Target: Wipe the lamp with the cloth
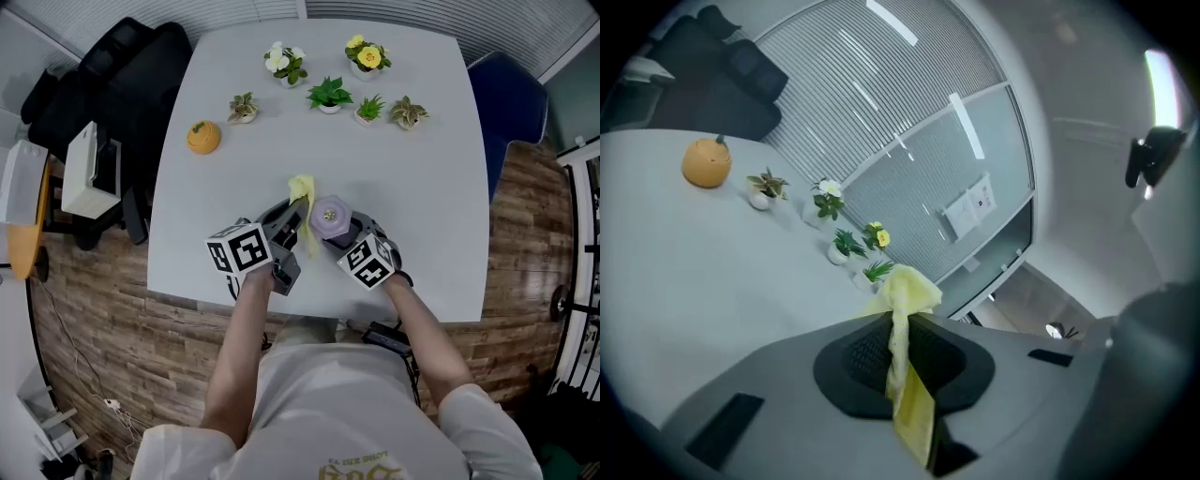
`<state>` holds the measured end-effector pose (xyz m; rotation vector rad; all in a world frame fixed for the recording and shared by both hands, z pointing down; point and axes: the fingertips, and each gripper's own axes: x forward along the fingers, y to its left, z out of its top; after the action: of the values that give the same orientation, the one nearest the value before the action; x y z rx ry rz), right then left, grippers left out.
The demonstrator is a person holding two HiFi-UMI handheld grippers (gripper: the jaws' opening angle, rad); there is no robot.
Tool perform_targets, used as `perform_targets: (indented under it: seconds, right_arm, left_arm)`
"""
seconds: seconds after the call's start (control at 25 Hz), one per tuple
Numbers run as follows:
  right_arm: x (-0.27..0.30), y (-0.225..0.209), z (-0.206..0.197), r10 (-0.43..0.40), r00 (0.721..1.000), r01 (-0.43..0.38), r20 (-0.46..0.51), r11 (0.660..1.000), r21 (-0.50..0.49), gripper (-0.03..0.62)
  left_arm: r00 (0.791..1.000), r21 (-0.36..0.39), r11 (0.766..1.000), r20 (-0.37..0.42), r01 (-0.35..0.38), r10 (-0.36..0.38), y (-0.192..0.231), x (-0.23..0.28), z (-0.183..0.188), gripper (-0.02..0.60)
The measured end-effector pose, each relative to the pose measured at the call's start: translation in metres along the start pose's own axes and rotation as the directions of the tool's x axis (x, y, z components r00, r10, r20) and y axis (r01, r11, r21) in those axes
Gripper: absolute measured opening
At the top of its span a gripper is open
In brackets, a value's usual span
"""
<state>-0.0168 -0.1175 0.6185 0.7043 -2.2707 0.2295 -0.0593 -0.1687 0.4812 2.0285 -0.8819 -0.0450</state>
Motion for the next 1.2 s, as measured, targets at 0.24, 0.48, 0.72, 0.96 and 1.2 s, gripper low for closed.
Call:
perform_targets:
  seconds: [0.24, 0.48, 0.72, 0.96, 1.2]
  right_arm:
    - [0.000, 0.000, 0.000, 0.001, 1.000, -0.001, 0.000, 1.000, 0.000, 0.318]
    - [-0.002, 0.001, 0.001, -0.001, 1.000, 0.001, 0.004, 1.000, -0.003, 0.318]
    - [-0.001, 0.000, 0.000, 0.000, 1.000, 0.000, 0.001, 1.000, -0.002, 0.318]
    - [-0.001, 0.000, 0.000, -0.002, 1.000, 0.002, 0.002, 1.000, -0.002, 0.318]
    - [-0.003, 0.001, 0.000, -0.006, 1.000, 0.006, 0.001, 1.000, -0.004, 0.318]
  left_arm:
    - [0.997, -0.104, 0.993, 0.062, 0.048, -0.042, 0.000, 0.006, 0.006, 0.028]
    - [0.994, -0.192, 0.979, 0.092, 0.067, -0.050, 0.006, 0.004, 0.002, 0.028]
    - [0.992, -0.263, 0.960, 0.105, 0.098, -0.072, 0.009, 0.007, -0.007, 0.028]
    - [0.992, -0.289, 0.951, 0.094, 0.111, -0.088, 0.008, 0.004, -0.016, 0.028]
    - [0.991, -0.310, 0.942, 0.082, 0.127, -0.107, 0.005, -0.002, -0.028, 0.028]
